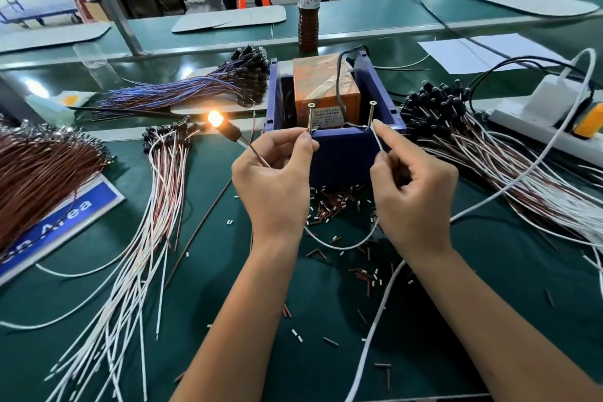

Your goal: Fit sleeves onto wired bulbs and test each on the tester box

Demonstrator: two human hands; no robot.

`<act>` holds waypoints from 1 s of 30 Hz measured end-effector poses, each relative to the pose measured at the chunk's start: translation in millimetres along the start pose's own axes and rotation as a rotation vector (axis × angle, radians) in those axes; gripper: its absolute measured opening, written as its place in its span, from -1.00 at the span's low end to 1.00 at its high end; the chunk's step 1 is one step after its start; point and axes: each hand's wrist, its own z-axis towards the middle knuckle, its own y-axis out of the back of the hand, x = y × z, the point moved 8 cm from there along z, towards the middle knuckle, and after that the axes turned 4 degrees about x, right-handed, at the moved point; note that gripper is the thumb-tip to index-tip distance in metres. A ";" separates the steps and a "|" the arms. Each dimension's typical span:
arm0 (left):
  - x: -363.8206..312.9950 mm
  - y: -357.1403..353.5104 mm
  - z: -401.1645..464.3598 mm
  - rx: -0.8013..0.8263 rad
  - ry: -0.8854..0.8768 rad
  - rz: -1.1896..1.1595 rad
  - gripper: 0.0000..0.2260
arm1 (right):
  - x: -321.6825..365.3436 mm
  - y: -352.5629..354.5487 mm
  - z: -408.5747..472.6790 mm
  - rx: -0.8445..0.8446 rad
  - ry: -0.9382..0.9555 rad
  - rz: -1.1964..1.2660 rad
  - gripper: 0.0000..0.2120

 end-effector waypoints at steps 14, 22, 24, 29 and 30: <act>-33.2 -22.1 -12.8 0.152 -0.033 -0.286 -0.92 | -9.5 22.9 4.2 -0.115 -0.141 0.135 -0.67; -36.8 -152.0 -45.1 0.432 0.306 -0.302 -0.88 | -51.8 114.5 11.7 -0.292 -0.414 0.173 -0.83; -33.8 -179.1 -53.3 0.502 0.405 -0.284 -0.85 | -64.6 153.0 12.9 -0.306 -0.505 0.138 -0.83; -30.5 -244.4 -77.6 0.633 0.638 -0.347 -0.49 | -55.5 241.8 10.2 -0.365 -0.538 -0.496 -0.64; -33.2 -257.4 -84.3 0.666 0.643 -0.331 -0.45 | -40.6 248.4 11.5 -0.354 -0.471 -0.685 -0.60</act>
